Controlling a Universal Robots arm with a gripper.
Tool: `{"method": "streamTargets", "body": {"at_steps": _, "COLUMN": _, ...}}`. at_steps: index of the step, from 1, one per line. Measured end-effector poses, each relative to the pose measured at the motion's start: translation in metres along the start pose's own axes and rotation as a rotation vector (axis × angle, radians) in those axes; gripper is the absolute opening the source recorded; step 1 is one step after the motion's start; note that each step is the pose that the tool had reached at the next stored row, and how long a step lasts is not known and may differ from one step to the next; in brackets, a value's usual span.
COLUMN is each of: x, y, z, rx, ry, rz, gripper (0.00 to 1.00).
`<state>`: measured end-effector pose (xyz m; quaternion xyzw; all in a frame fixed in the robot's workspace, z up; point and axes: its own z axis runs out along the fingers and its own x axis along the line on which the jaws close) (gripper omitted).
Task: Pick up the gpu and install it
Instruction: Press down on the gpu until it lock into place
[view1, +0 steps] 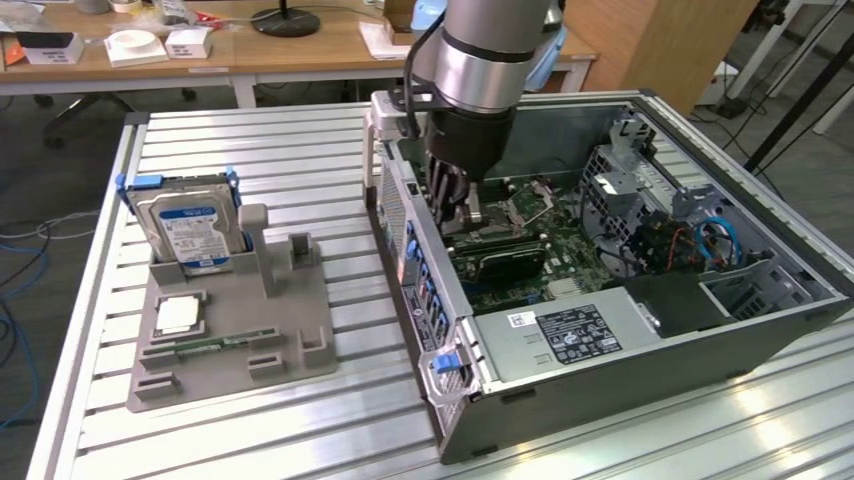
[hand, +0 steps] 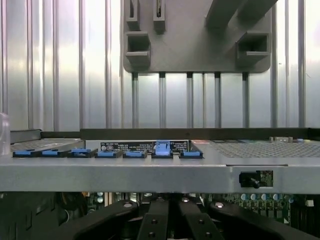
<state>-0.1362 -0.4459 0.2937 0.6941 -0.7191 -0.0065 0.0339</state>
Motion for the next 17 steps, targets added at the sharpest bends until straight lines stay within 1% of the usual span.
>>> {"method": "streamTargets", "body": {"at_steps": 1, "x": 0.0, "y": -0.0015, "z": 0.0016, "rx": 0.0006, "ry": -0.0035, "rz": 0.0, "gripper": 0.11}}
{"method": "streamTargets", "body": {"at_steps": 3, "x": 0.0, "y": -0.0036, "z": -0.001, "rx": -0.0028, "ry": 0.0009, "rz": 0.0, "gripper": 0.11}}
{"method": "streamTargets", "body": {"at_steps": 5, "x": 0.0, "y": -0.0079, "z": -0.0012, "rx": -0.0026, "ry": -0.0012, "rz": 0.0, "gripper": 0.11}}
{"method": "streamTargets", "body": {"at_steps": 8, "x": 0.0, "y": -0.0178, "z": -0.0018, "rx": -0.0028, "ry": -0.0039, "rz": 0.0, "gripper": 0.11}}
{"method": "streamTargets", "body": {"at_steps": 10, "x": 0.0, "y": -0.0228, "z": -0.0021, "rx": -0.0027, "ry": -0.0053, "rz": 0.0, "gripper": 0.11}}
{"method": "streamTargets", "body": {"at_steps": 17, "x": 0.0, "y": -0.0231, "z": -0.0021, "rx": -0.003, "ry": -0.0054, "rz": 0.0, "gripper": 0.11}}
